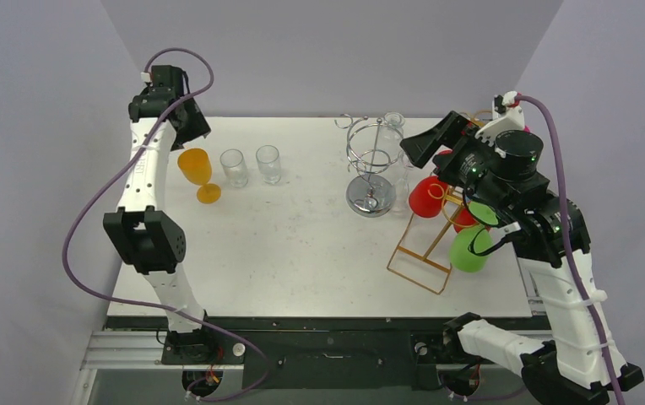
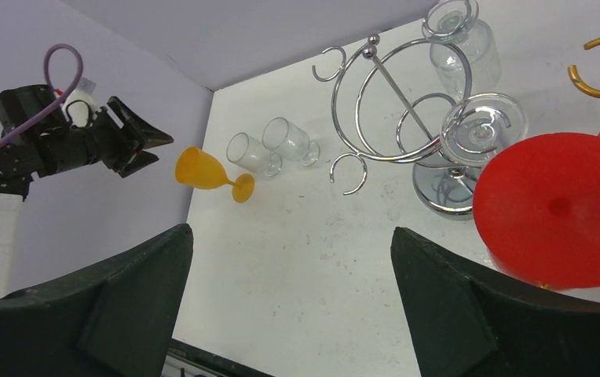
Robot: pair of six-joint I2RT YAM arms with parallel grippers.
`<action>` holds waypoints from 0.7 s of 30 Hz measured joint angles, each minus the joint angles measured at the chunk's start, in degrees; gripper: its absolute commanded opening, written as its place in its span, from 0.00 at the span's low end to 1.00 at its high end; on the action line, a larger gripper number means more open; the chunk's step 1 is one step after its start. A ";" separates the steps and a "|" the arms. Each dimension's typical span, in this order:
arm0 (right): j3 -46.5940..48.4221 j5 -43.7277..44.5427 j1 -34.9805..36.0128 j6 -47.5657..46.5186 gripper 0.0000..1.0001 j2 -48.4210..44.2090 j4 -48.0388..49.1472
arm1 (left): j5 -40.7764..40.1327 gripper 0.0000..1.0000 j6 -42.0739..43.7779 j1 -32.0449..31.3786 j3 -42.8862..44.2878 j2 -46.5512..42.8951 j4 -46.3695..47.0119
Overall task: Take the wine glass off the wine glass rack
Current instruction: Place the wine glass at the center of the board, then pick up the wine glass from the wine rack.
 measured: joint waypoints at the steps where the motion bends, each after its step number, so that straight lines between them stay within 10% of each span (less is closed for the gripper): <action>1: 0.00 0.37 0.00 -0.02 0.92 -0.39 -0.28 | 0.15 0.58 -0.02 -0.09 0.39 -0.96 0.00; 21: 0.17 1.29 -17.33 -1.70 0.76 -7.06 -10.99 | 7.67 0.59 -2.71 -20.52 -5.22 -22.29 5.81</action>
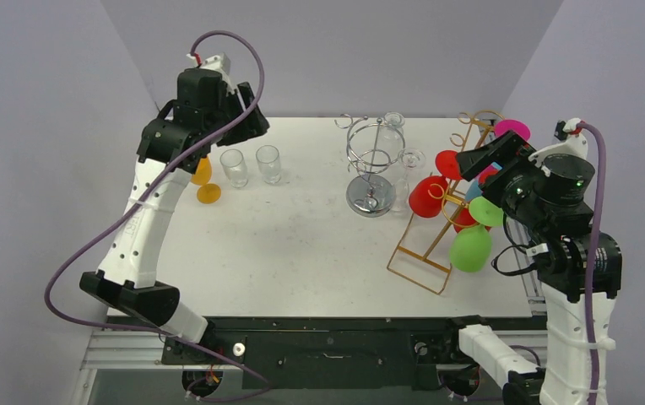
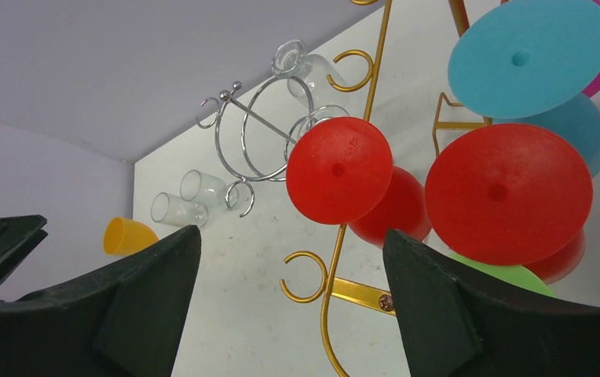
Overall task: Take the wine glass off the wine glass rack
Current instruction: Pick up the wine glass from the wine rack.
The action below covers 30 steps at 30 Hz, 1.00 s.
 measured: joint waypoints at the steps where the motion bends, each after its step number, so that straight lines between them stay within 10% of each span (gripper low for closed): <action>1: -0.37 -1.07 -1.16 0.00 0.75 0.00 0.02 | 0.50 0.59 -0.24 -1.27 -0.44 -0.37 0.39; 30: -12.70 -11.76 -10.56 5.57 0.56 0.90 4.66 | 16.57 0.59 -13.40 -20.48 -9.09 1.22 22.62</action>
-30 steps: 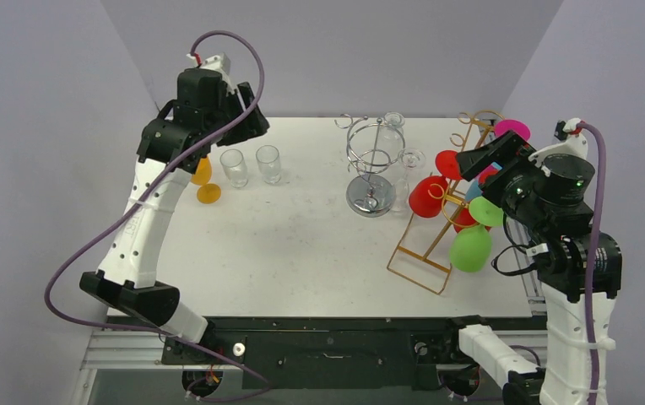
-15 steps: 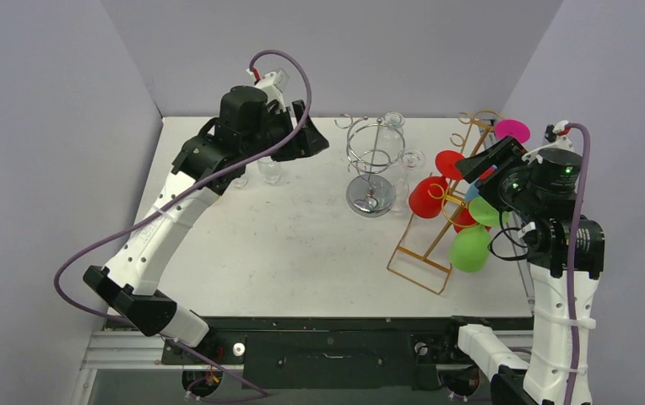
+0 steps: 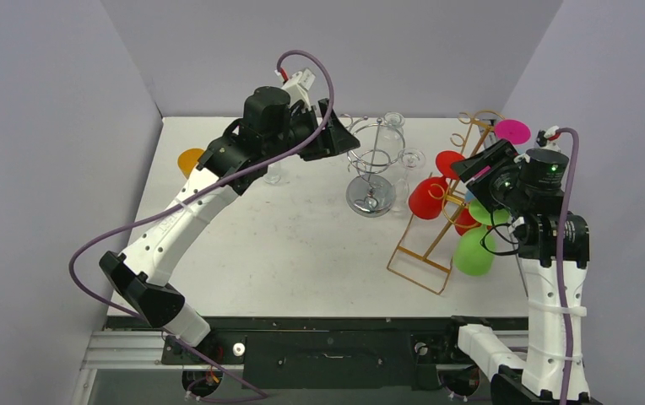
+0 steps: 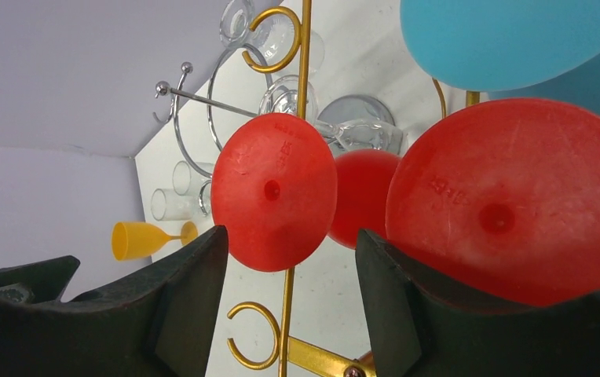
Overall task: Take the wine glass off the wine glass rack
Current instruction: Pick up the wine glass from the wine rack.
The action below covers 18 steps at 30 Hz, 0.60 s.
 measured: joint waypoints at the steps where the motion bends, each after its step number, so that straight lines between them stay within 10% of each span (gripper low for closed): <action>1: -0.42 0.11 0.00 0.55 0.56 0.00 0.57 | 0.11 0.59 -0.26 -0.02 -0.09 0.11 0.26; 18: -4.70 2.47 -0.74 6.91 0.41 -1.57 6.10 | 0.42 0.58 -0.79 -0.33 -0.81 0.13 1.88</action>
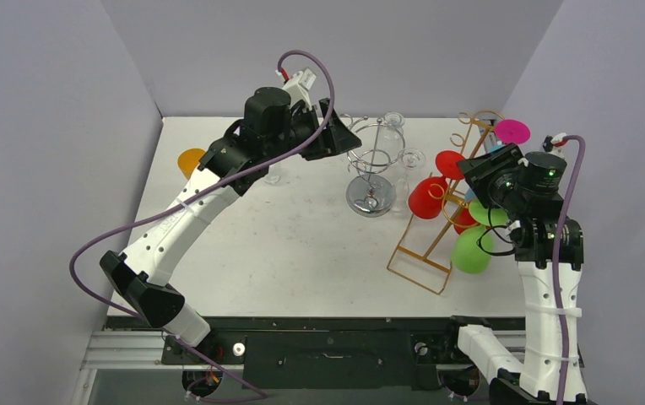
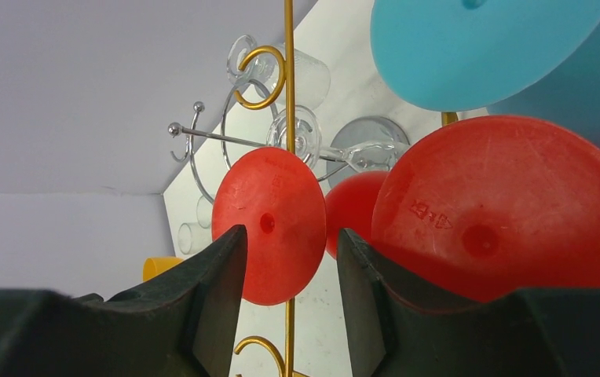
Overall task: Take the wine glass off the wine glass rack
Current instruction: Pick up the wine glass from the wine rack.
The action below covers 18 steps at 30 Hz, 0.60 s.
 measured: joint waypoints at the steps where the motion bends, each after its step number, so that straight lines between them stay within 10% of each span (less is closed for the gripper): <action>1: -0.15 0.00 0.00 0.04 0.39 0.00 0.17 | 0.00 0.58 0.00 0.00 0.00 0.00 0.11; 18: -2.69 -0.04 0.00 1.77 0.27 0.04 3.13 | -0.02 0.57 -0.52 0.00 -0.02 0.00 0.81</action>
